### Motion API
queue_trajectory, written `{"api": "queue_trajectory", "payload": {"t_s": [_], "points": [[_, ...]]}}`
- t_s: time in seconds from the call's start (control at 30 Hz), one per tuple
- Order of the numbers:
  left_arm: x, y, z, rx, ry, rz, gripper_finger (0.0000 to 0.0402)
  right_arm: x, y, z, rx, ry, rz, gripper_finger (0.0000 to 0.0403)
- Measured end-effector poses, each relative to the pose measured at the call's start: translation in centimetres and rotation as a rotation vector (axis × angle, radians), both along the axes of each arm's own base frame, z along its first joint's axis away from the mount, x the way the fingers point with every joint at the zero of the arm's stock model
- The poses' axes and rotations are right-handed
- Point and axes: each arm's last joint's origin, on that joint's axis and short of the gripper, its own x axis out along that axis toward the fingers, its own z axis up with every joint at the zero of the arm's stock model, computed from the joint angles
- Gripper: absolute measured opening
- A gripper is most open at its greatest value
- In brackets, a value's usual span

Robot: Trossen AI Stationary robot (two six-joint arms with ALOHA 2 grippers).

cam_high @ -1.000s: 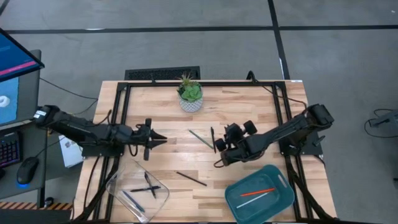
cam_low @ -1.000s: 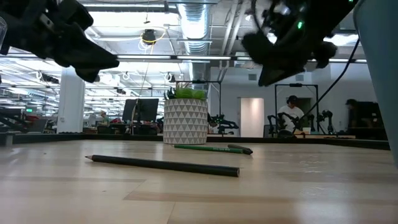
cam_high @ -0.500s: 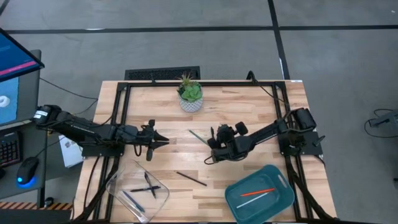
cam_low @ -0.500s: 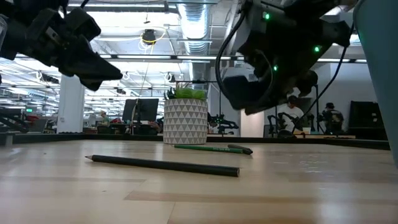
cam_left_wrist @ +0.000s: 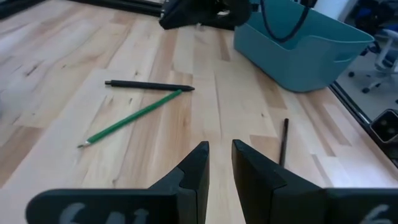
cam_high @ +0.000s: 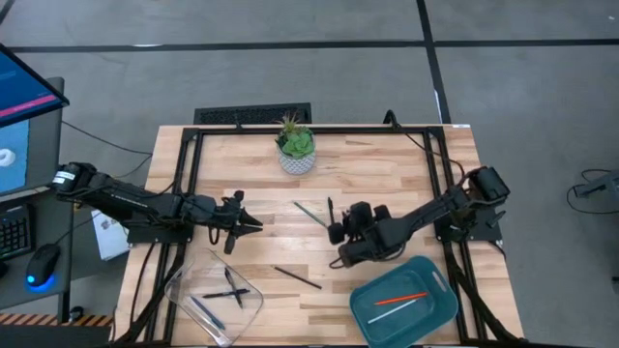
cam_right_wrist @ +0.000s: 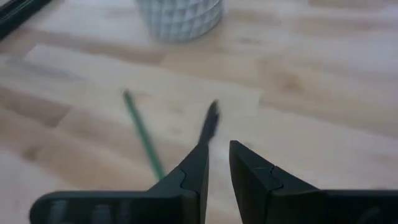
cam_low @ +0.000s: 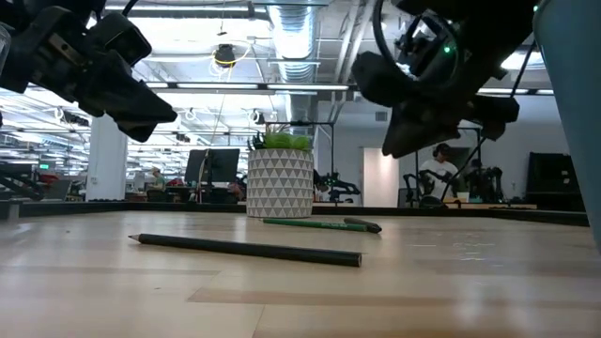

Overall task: Sort pens & pencils
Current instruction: Put the black pen into the transparent bin

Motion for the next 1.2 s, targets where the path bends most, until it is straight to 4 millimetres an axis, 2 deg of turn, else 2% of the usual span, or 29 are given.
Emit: {"api": "queue_trajectory", "payload": {"t_s": [0.27, 0.73, 1.0, 1.2], "points": [[0.0, 0.0, 0.0, 0.0, 0.0, 0.0, 0.0059, 1.3, 0.2, -1.1, 0.198, 0.047, 0.094, 0.0087], [0.0, 0.0, -0.1, 0.0, 0.012, 0.0, 0.0059, 1.8, -1.3, -1.0, 0.146, 0.053, 0.083, 0.0087], [0.0, 0.0, -0.1, -0.023, 0.014, 0.006, 0.0059, 1.8, -1.3, -0.9, 0.108, 0.042, 0.073, 0.0089], [-0.1, 0.0, -0.3, -0.019, 0.034, 0.007, 0.0059, 2.2, -1.0, -0.8, 0.116, 0.001, 0.088, 0.0107]]}}
